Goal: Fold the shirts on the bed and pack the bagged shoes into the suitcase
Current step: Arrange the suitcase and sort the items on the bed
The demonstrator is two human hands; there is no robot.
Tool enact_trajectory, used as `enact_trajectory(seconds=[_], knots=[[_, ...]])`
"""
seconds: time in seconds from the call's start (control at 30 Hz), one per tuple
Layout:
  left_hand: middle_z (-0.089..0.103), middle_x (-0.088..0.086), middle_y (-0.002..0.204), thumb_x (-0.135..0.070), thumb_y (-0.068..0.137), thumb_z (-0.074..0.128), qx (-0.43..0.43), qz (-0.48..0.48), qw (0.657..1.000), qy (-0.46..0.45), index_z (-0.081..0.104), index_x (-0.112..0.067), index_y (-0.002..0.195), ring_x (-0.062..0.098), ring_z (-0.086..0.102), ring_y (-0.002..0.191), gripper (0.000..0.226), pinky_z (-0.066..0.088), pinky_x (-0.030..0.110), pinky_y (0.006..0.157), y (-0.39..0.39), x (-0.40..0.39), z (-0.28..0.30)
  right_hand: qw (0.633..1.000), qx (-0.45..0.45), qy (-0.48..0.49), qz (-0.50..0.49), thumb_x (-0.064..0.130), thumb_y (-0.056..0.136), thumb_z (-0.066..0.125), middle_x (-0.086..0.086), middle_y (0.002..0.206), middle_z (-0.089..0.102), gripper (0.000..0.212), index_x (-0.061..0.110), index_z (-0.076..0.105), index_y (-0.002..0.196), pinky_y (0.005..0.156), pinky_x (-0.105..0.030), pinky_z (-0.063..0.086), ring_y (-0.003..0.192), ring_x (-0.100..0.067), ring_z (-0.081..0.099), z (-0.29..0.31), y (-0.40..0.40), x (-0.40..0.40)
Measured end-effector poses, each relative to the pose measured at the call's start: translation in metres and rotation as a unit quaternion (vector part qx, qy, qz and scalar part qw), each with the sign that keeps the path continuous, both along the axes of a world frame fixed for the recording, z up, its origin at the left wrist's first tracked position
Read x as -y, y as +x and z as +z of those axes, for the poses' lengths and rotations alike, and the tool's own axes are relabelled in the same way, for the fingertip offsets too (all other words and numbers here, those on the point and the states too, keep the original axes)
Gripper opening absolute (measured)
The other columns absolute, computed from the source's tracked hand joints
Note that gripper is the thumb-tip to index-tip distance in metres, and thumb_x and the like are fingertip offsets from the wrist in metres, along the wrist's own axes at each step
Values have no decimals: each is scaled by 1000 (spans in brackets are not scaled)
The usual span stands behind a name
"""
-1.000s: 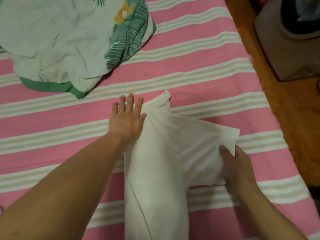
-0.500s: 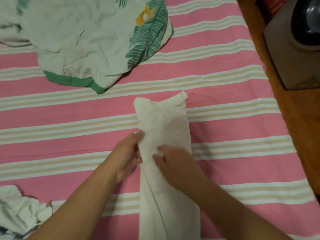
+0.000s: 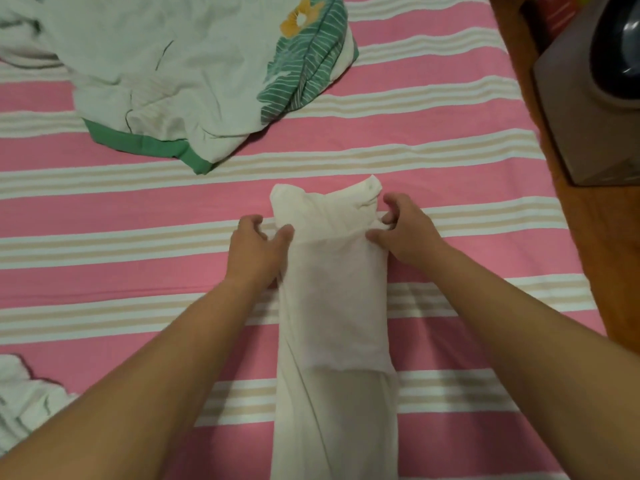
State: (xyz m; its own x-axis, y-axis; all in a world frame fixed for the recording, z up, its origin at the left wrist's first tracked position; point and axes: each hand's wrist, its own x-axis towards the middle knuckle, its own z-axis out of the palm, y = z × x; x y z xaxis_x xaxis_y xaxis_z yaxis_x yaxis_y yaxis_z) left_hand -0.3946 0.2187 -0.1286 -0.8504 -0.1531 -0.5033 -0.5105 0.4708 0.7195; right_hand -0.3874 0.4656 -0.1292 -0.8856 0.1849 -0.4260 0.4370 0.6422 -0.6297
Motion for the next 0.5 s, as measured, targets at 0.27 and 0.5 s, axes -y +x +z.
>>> enact_trajectory(seconds=[0.27,0.5], knots=[[77,10,104,-6,93,68,89,66,966,233,68,-7,120,29,74,98,27,62,40,78,-45,-1,6,964,49,-206,-160,4,80,79,-10,92,73,13,5,69,89,73,-34,61,78,-23,71,22,-21,30],[70,-8,101,11,79,75,-93,-155,966,185,76,-26,91,3,65,95,39,48,14,85,118,61,80,990,-42,-132,5,5,77,81,8,109,68,38,31,65,99,80,-14,51,93,2,65,76,139,15]])
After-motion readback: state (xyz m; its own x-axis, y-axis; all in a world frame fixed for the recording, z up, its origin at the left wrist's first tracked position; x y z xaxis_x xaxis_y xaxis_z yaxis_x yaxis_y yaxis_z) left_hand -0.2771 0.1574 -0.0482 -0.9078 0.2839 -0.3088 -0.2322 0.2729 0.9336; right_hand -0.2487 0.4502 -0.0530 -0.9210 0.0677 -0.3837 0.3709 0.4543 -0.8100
